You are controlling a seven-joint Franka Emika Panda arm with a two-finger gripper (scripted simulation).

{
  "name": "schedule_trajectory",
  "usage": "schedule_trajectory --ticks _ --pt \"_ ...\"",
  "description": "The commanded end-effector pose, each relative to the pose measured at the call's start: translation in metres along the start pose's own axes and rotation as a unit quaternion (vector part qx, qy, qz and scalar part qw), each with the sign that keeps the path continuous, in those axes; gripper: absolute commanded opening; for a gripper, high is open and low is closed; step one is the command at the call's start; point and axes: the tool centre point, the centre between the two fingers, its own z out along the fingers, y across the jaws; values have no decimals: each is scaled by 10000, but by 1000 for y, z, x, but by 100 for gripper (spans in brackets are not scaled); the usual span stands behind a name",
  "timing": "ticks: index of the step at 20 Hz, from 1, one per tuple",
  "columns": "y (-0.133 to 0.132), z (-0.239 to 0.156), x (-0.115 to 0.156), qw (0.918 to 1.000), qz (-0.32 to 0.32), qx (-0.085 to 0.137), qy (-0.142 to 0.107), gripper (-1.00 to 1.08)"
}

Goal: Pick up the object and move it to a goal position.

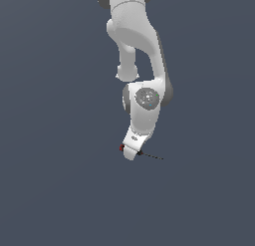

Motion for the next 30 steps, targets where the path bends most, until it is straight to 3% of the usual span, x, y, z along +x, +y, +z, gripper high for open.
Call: schedule_trajectory --ticks 1,13,21,30 --pt "2 4 5 9994 -354 -24 28 100" --pt "5 13 18 9917 -1281 -94 106 100" --pt "5 17 19 9912 -1318 -96 109 100" --pt "5 58 19 9908 -1342 -98 109 100"
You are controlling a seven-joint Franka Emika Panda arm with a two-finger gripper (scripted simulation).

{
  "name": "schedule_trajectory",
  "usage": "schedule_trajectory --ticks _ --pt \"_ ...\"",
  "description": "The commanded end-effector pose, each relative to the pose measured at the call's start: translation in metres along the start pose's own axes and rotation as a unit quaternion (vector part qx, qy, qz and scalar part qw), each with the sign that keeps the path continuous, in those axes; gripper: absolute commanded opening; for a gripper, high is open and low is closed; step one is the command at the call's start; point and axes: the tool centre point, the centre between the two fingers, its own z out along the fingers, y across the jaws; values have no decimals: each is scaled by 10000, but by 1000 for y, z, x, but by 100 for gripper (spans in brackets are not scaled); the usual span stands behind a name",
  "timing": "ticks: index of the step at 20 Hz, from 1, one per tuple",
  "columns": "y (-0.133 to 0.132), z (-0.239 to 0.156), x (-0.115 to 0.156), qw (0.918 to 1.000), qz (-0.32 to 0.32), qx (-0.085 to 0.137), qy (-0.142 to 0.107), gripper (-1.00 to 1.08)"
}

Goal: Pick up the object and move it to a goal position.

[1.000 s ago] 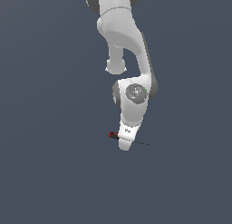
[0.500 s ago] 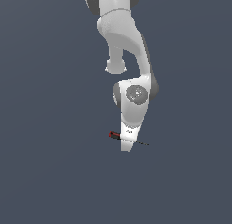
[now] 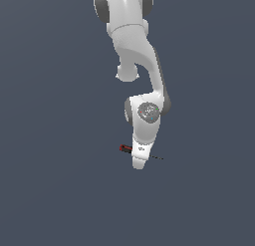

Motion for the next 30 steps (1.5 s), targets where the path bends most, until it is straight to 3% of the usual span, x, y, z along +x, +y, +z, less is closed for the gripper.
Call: schedule_trajectory --ticks 1,5,6,20,30 --pt "0 9 0 10000 -5 -4 1 100" --pt "1 13 0 10000 -5 -4 1 100" --pt "1 13 0 10000 -5 -4 1 -100" --pt "0 9 2 10000 -3 -4 2 -100" --pt "-18 -37 18 10000 -6 -6 -6 -100"
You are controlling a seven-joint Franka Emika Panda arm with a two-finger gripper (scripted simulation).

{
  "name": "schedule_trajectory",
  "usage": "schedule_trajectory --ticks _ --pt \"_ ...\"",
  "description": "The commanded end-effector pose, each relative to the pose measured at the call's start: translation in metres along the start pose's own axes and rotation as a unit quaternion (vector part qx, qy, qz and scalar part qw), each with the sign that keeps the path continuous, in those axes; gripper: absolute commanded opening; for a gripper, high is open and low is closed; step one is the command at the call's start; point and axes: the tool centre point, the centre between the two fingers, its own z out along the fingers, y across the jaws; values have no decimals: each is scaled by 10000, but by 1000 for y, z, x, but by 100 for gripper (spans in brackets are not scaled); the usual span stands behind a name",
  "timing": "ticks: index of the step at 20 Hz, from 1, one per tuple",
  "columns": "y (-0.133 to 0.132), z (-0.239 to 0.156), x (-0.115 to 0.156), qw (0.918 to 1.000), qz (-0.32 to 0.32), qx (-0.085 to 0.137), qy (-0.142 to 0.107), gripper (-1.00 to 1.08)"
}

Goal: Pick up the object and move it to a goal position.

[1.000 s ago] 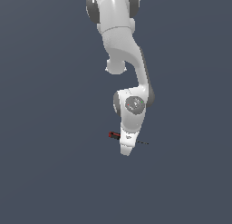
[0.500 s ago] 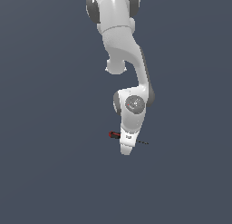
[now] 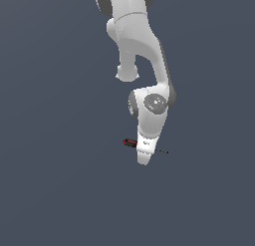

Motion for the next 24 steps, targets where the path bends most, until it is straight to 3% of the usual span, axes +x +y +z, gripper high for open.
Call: schedule_trajectory --ticks 1,15,24 --pt "-6 -18 7 10000 -5 -11 -1 -100" --pt "-49 -140 51 10000 -8 -9 3 -100" --pt "-57 -168 62 10000 -5 -7 10 -100"
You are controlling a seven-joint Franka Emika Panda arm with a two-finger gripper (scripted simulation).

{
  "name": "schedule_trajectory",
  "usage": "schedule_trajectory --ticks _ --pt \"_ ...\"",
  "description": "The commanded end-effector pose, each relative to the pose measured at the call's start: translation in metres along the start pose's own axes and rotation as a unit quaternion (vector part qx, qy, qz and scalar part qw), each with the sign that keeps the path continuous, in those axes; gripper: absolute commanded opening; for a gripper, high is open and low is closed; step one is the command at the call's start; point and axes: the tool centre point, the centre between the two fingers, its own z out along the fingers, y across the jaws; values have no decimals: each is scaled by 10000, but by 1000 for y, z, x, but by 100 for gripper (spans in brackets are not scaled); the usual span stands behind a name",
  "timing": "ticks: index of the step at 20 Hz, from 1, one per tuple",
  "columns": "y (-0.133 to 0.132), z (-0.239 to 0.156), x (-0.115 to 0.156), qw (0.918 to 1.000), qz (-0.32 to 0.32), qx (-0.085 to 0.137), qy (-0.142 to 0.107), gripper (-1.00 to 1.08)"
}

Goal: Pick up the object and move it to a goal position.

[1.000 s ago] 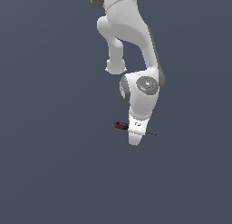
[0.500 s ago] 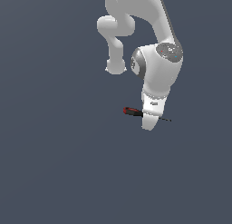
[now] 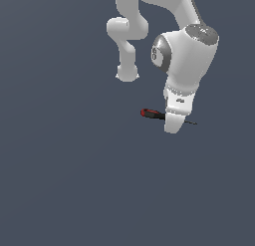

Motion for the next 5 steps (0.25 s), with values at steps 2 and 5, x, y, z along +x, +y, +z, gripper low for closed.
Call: schedule_trajectory --ticks 2,5 --pt "1 0 0 10000 7 3 -1 -100" --pt "2 2 -1 10000 7 3 -1 -100"
